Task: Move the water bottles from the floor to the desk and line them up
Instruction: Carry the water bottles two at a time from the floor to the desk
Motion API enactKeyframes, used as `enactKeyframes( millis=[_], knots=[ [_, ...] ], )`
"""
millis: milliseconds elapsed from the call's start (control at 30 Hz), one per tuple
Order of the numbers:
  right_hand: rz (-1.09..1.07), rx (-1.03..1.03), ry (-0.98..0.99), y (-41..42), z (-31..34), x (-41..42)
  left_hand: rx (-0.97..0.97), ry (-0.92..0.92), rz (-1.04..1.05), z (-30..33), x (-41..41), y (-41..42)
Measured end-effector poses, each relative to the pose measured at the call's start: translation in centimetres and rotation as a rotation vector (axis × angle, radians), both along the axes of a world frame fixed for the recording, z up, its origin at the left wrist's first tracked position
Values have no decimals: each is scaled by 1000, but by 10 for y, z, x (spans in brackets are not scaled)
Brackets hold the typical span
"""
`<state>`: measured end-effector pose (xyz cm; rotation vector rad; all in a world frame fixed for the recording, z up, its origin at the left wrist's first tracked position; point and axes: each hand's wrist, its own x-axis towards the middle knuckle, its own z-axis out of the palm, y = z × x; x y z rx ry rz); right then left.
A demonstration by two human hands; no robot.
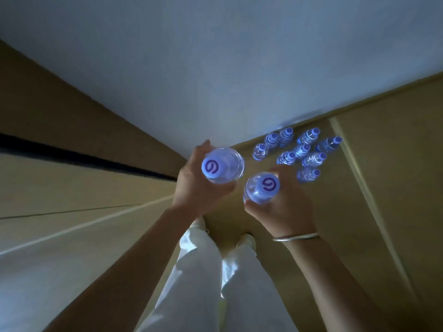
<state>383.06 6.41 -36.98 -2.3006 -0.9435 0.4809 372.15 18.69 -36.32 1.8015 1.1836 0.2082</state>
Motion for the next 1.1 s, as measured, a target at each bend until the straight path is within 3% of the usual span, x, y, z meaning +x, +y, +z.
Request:
enactKeyframes(
  millis=[300,433,667,833,1100],
  knots=[
    [349,226,-141,-6,146,-122,162,-152,374,176,-165,-51],
    [558,216,-29,7,184,-193,271,-182,529,224,-252,-75],
    [842,141,-56,8,248,-358,329,-267,899,255,-435,-144],
    [1022,107,87,-8,262,-480,363,-243,1112,273,-559,-208],
    [1297,103,138,-31,278,-627,437,-117,1333,286,-682,-280]
  ],
)
